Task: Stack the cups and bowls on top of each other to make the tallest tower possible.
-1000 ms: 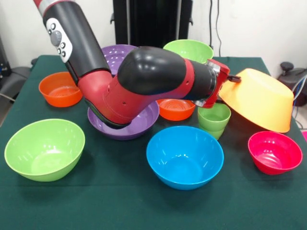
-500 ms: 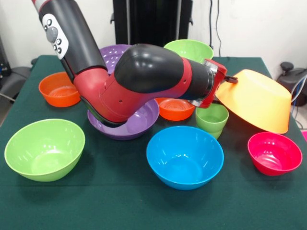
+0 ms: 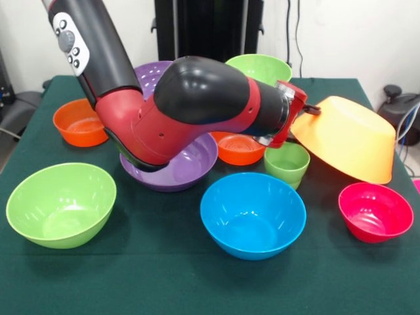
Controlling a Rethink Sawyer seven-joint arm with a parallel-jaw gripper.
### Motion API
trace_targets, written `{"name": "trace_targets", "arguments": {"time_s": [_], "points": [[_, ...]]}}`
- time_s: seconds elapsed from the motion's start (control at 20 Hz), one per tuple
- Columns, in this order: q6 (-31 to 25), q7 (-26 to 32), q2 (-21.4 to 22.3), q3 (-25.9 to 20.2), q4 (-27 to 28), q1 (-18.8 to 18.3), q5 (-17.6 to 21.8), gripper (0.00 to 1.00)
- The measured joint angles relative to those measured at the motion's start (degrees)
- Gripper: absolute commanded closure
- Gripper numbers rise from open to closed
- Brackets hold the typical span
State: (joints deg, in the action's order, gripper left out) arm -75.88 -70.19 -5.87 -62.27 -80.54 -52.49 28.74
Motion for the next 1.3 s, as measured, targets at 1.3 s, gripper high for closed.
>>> {"name": "trace_targets", "arguments": {"time_s": [1.3], "points": [[18.3, 0.0, 19.5, 4.7, -6.2, -0.4, 14.0, 0.00]]}}
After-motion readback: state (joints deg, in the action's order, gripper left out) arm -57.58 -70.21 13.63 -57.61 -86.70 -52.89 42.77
